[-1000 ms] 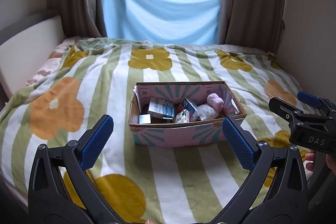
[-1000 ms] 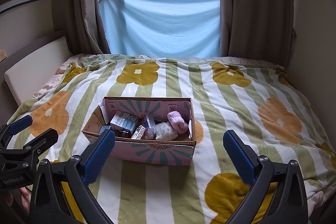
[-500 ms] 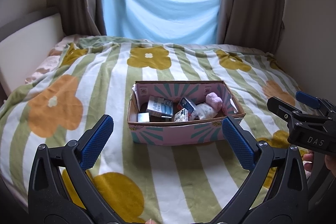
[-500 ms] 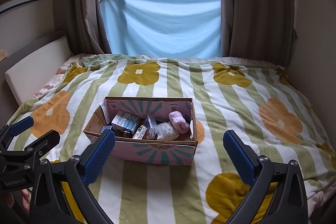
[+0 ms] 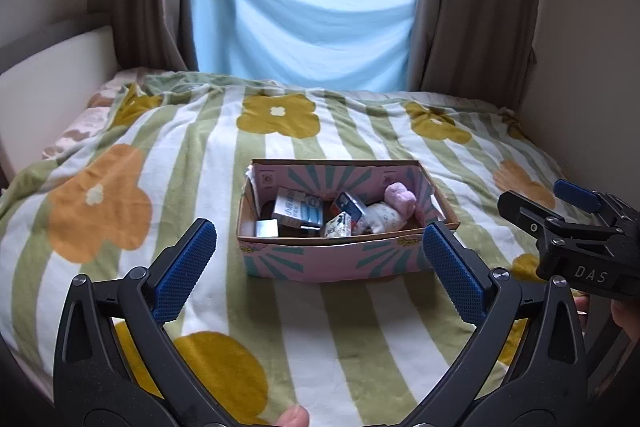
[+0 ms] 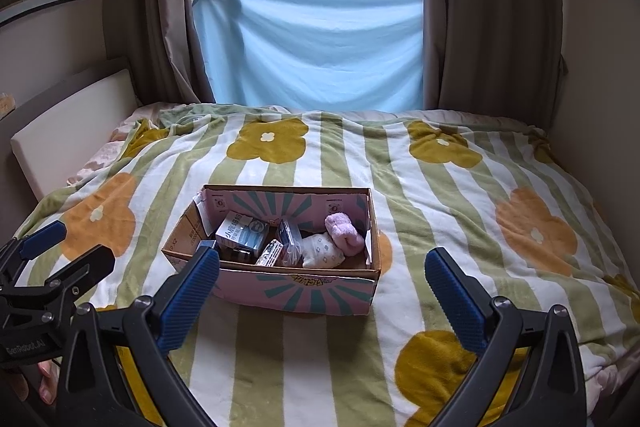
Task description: Organize objects
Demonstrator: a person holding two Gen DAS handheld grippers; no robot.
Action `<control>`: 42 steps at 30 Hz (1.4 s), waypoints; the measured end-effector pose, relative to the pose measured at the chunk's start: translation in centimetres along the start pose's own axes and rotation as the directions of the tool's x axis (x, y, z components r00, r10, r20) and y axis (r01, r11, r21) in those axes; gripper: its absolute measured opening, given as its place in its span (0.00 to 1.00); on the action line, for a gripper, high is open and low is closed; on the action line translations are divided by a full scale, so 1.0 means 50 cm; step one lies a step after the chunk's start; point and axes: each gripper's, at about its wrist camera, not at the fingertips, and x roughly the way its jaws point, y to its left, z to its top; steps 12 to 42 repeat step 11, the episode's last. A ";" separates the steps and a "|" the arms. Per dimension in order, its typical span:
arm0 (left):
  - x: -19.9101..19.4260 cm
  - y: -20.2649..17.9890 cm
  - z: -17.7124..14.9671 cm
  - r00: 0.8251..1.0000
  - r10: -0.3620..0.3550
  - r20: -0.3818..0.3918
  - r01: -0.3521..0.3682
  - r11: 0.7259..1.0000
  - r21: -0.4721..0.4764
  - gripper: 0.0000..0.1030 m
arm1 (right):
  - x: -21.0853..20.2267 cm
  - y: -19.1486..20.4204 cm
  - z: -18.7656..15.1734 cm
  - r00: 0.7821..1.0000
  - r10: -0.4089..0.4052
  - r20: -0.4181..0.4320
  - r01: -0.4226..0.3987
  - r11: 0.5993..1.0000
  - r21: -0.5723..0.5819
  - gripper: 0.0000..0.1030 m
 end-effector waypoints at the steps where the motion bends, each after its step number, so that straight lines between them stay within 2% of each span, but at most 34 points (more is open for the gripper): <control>1: 0.000 -0.001 -0.001 1.000 -0.008 0.001 0.008 1.000 0.000 1.00 | 0.000 0.000 0.000 1.000 0.000 0.000 0.000 1.000 0.000 0.99; 10: -0.012 -0.013 -0.004 0.999 -0.010 0.040 0.009 1.000 0.028 1.00 | 0.005 0.005 0.002 1.000 0.005 -0.002 -0.005 1.000 -0.004 0.99; 42: -0.012 -0.013 -0.003 0.999 -0.009 0.040 0.008 1.000 0.029 1.00 | 0.005 0.006 0.002 1.000 0.004 -0.003 -0.004 1.000 -0.004 0.99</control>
